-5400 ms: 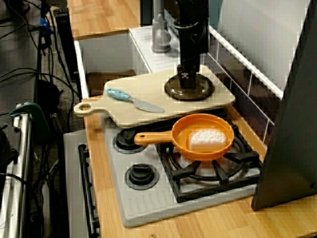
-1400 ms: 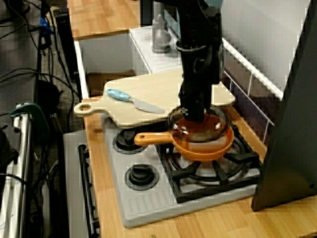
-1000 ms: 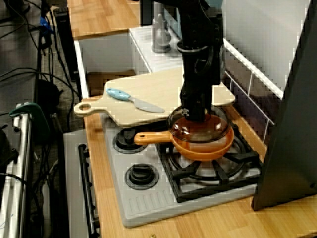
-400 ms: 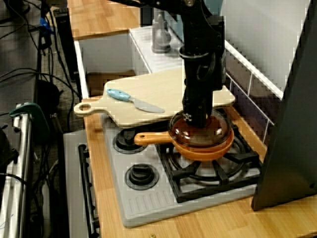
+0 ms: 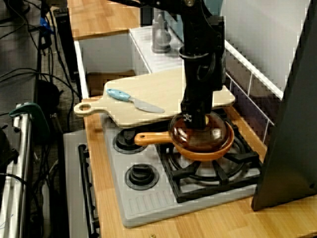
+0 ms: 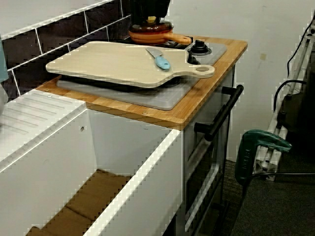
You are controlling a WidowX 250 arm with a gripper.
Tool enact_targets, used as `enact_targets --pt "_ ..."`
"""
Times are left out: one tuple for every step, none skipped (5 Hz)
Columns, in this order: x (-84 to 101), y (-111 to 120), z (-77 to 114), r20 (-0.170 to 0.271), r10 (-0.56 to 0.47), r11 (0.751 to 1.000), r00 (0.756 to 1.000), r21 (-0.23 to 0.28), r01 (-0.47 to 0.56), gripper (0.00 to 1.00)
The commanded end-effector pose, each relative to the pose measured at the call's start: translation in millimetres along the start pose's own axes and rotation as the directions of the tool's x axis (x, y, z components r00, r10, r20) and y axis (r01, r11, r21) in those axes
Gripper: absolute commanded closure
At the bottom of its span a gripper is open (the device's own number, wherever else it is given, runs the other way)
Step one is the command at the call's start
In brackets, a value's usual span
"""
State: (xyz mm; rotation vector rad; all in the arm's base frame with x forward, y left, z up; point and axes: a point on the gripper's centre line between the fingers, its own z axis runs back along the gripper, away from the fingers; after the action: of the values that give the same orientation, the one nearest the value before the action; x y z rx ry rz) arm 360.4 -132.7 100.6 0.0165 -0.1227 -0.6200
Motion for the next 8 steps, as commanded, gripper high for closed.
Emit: enact_targets --pt "-3.2 8.2 21.5 0.077 0.019 1.000 0.997 -0.007 -0.019 0.00" --pt "-15.5 15.0 43.6 0.130 0.036 0.999 0.991 0.003 -0.037 0.00" --pt "-41.6 32.0 68.6 0.141 0.107 0.994 0.984 0.010 -0.109 0.00" --pt "-62.3 34.0 75.0 0.146 0.129 0.992 0.981 -0.028 -0.127 0.00" --pt "-79.9 29.7 72.8 0.126 0.106 0.994 0.986 -0.002 -0.107 0.00" --pt "-91.4 30.6 63.2 0.109 0.067 0.998 0.992 0.010 -0.069 0.00" --pt "-104.0 37.2 51.0 0.080 0.020 0.999 0.997 0.045 -0.024 0.00" --pt "-117.8 53.1 43.1 0.052 -0.024 0.998 0.998 0.058 0.021 0.00"
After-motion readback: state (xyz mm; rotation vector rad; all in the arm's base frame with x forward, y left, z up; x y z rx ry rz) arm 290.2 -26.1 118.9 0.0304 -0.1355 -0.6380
